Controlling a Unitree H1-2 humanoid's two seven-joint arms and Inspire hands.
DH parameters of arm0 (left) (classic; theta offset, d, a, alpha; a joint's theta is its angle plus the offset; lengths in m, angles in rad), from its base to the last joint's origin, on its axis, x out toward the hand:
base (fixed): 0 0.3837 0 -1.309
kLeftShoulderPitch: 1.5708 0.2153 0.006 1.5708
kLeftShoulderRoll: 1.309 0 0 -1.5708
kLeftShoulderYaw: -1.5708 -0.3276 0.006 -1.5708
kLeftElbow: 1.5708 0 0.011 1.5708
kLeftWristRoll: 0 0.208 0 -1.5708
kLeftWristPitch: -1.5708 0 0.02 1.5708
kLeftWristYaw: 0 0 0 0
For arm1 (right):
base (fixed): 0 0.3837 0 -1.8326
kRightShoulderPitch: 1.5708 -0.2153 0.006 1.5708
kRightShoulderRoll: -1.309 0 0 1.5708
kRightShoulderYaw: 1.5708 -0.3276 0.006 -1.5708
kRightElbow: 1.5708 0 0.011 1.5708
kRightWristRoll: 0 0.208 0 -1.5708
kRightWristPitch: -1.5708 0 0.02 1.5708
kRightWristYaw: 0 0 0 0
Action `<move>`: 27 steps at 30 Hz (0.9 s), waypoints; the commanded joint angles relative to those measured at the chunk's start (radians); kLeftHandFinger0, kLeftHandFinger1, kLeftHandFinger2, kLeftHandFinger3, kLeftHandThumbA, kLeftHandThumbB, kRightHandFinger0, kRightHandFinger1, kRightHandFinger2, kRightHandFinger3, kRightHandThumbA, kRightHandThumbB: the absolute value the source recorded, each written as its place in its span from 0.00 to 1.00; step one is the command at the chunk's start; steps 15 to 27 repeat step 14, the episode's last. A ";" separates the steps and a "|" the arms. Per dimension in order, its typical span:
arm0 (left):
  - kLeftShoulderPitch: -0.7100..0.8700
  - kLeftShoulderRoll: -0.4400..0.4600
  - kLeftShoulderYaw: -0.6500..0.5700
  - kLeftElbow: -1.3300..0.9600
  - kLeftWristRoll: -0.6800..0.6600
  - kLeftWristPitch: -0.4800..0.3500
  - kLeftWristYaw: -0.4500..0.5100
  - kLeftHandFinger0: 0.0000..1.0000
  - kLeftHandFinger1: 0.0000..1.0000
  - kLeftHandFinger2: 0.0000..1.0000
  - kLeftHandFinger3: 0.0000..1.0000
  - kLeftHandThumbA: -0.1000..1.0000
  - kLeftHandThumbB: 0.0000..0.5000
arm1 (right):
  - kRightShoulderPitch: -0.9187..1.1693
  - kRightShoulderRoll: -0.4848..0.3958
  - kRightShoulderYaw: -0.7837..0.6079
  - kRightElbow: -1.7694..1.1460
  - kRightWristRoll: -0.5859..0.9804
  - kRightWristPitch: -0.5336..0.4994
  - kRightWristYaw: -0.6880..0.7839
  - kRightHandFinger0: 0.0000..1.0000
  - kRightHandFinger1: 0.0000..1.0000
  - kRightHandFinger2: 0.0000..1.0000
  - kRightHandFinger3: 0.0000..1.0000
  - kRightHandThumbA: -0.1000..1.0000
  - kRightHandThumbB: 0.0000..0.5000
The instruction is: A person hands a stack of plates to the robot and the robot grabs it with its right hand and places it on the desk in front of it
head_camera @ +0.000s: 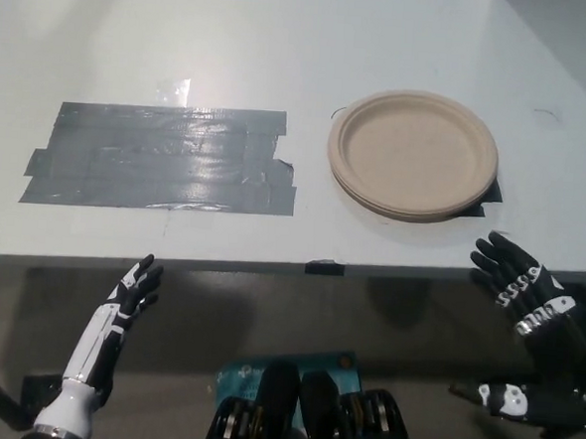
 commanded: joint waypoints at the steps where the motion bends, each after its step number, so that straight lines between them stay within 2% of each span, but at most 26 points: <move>1: 0.017 0.006 0.007 -0.044 -0.020 -0.039 -0.011 1.00 1.00 1.00 1.00 1.00 0.41 | -0.004 0.082 -0.038 0.103 0.022 -0.063 0.006 1.00 1.00 1.00 1.00 1.00 0.64; 8: 0.042 0.003 0.005 -0.054 -0.019 -0.038 -0.010 1.00 1.00 1.00 1.00 1.00 0.40 | 0.002 0.122 -0.074 0.224 -0.009 -0.053 0.049 1.00 1.00 1.00 1.00 1.00 0.62; 13: 0.050 0.004 0.005 -0.056 -0.022 -0.042 -0.012 1.00 1.00 1.00 1.00 1.00 0.40 | 0.004 0.124 -0.083 0.233 -0.032 -0.035 0.042 1.00 1.00 1.00 1.00 1.00 0.52; 27: 0.050 0.004 0.005 -0.056 -0.022 -0.042 -0.012 1.00 1.00 1.00 1.00 1.00 0.40 | 0.004 0.124 -0.083 0.233 -0.032 -0.035 0.042 1.00 1.00 1.00 1.00 1.00 0.52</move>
